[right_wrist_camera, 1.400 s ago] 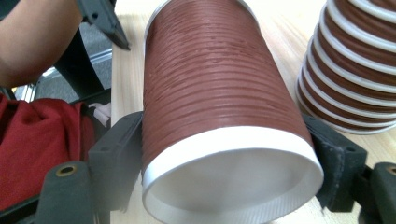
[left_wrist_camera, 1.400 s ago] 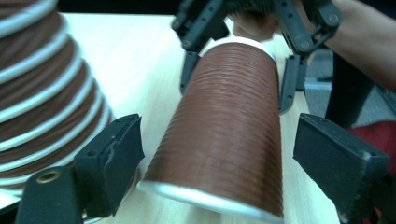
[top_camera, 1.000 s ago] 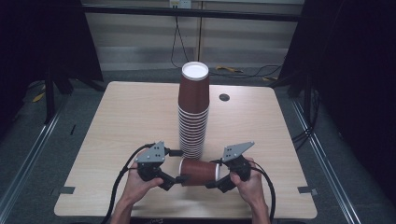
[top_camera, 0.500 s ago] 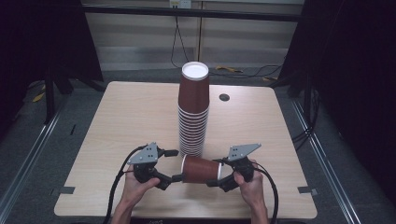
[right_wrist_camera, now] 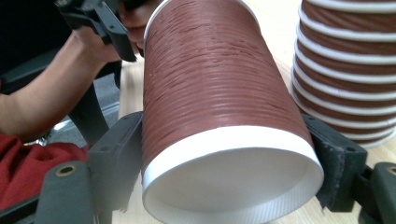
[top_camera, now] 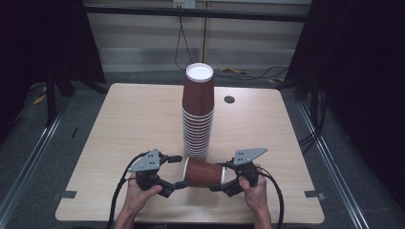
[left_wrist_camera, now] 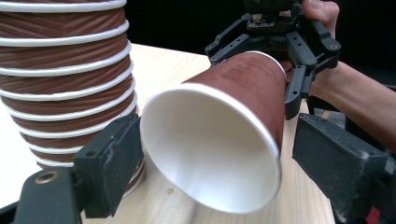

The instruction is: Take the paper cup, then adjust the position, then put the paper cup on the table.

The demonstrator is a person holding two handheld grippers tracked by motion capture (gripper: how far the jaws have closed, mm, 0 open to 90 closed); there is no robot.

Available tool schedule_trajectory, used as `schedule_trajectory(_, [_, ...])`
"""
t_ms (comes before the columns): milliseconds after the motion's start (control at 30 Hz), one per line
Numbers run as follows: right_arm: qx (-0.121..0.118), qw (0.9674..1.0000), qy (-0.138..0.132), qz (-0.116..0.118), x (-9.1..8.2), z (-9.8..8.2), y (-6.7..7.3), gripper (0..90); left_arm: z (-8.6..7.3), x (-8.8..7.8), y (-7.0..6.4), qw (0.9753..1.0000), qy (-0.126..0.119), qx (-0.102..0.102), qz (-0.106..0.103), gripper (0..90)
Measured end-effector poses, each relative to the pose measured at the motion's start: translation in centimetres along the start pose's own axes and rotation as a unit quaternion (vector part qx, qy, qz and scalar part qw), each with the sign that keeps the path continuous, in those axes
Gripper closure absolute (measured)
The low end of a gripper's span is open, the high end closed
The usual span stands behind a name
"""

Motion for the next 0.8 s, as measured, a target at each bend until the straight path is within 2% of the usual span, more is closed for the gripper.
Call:
schedule_trajectory(67, [-0.002, 1.0000, -0.003, 0.004, 0.0, 0.2, 0.1, 22.0, 0.0, -0.3, 0.1, 1.0000, -0.004, 0.001, 0.008, 15.6])
schedule_trajectory(100, [-0.004, 1.0000, -0.003, 0.003, 0.1, 0.2, 0.1, 22.0, 0.1, -0.3, 0.0, 1.0000, -0.009, 0.001, 0.000, 15.6])
schedule_trajectory(467, [-0.016, 0.9988, -0.037, 0.028, 0.0, 0.9, 0.6, 22.0, 0.4, -0.6, 0.1, 0.9997, -0.023, 0.003, 0.006, 15.4])
schedule_trajectory(733, [-0.020, 0.9980, -0.047, 0.039, 0.2, 1.2, 0.8, 22.0, 0.6, -0.4, 0.0, 0.9992, -0.039, -0.001, -0.009, 15.3])
schedule_trajectory(800, [-0.021, 0.9976, -0.051, 0.042, 0.2, 1.3, 0.9, 22.0, 0.5, -0.4, 0.0, 0.9993, -0.035, 0.002, -0.010, 15.3])
Point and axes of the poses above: each handheld gripper's, and its own axes: x roughly forward along the jaws, z roughly out of its top, y roughly to its left, the point moved 9 cm from there along x, roughly forward along the jaws, and after that the axes turned 13 degrees about x, right-handed, at the moved point
